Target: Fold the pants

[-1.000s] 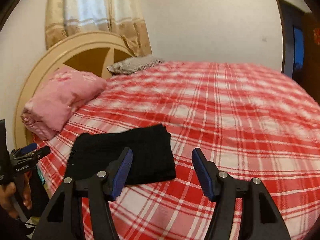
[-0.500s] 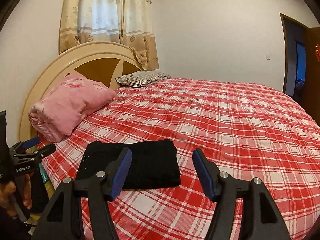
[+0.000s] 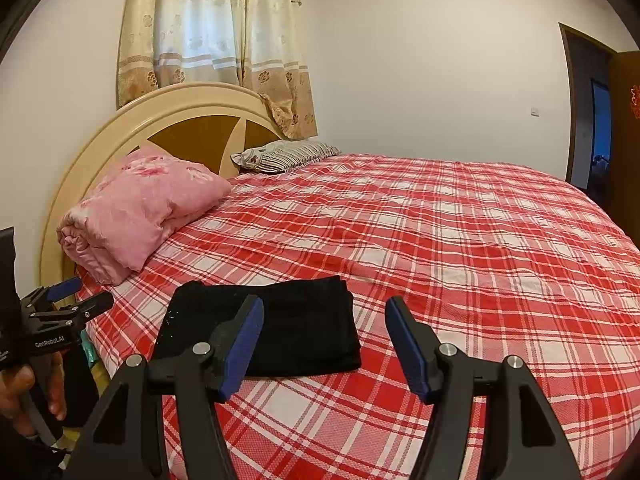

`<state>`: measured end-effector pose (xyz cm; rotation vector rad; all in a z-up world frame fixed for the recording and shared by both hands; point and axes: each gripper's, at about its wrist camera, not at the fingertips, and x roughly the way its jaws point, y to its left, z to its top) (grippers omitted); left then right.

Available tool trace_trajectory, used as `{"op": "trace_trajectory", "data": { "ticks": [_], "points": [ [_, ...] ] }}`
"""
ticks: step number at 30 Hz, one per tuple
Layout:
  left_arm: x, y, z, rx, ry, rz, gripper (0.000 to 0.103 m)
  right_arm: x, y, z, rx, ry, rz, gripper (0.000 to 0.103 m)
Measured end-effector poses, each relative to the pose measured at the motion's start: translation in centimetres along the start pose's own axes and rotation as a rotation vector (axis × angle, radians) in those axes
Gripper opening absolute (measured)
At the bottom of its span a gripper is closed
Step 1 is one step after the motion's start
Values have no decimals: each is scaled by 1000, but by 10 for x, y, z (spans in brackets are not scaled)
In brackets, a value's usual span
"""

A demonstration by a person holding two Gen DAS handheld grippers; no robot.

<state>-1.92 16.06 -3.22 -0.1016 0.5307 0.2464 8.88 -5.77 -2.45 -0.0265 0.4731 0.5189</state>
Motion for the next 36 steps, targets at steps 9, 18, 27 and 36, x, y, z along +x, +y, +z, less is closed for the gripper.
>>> {"op": "trace_trajectory", "data": {
  "ticks": [9, 18, 27, 36],
  "points": [
    [0, -1, 0, 3, 2, -1, 103, 2, -2, 0, 3, 6, 0, 65],
    [0, -1, 0, 5, 2, -1, 103, 3, -2, 0, 3, 8, 0, 65],
    [1, -2, 0, 6, 5, -1, 103, 3, -3, -1, 4, 12, 2, 65],
    [1, -2, -1, 8, 8, -1, 103, 3, -3, -2, 5, 16, 0, 65]
  ]
}}
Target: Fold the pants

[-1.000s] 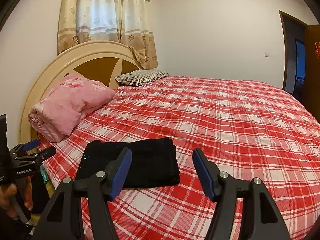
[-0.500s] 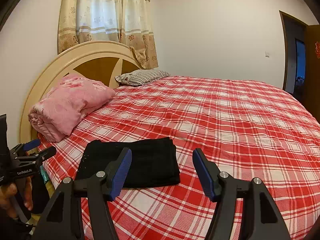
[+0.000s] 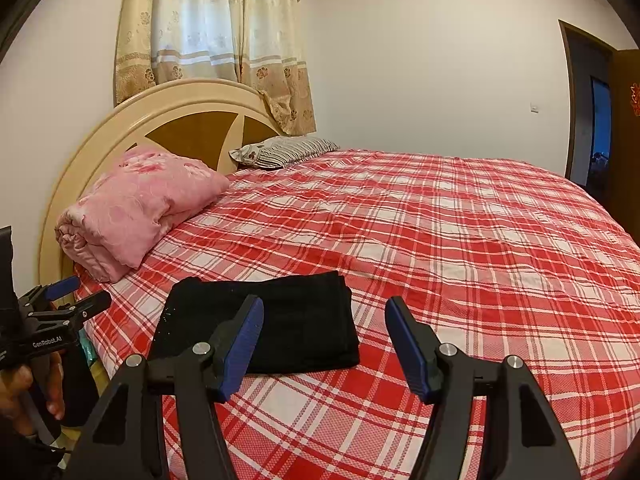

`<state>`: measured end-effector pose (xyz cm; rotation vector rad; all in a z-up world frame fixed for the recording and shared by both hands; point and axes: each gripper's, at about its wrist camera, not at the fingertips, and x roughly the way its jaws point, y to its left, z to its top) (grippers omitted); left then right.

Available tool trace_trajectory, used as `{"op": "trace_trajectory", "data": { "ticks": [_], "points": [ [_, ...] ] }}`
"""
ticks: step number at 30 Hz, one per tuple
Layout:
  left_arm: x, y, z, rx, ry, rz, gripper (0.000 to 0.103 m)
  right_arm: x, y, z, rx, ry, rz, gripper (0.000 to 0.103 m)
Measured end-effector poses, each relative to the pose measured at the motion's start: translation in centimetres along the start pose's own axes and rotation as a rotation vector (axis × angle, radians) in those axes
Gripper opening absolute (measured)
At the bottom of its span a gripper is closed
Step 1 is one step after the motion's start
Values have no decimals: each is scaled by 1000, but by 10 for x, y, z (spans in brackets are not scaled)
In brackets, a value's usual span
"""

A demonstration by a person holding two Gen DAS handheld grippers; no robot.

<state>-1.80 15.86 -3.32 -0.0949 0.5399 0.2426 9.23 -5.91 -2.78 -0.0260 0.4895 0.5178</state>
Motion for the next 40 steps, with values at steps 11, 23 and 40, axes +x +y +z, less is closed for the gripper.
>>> {"op": "trace_trajectory", "data": {
  "ticks": [11, 23, 40],
  "points": [
    [3, 2, 0, 9, 9, -2, 103, 2, -2, -1, -2, 5, -1, 65],
    [3, 4, 4, -1, 0, 24, 103, 6, -3, -4, -12, 12, -2, 65],
    [7, 7, -1, -9, 10, 19, 103, 9, 2, -7, -36, 27, 3, 65]
  ]
}}
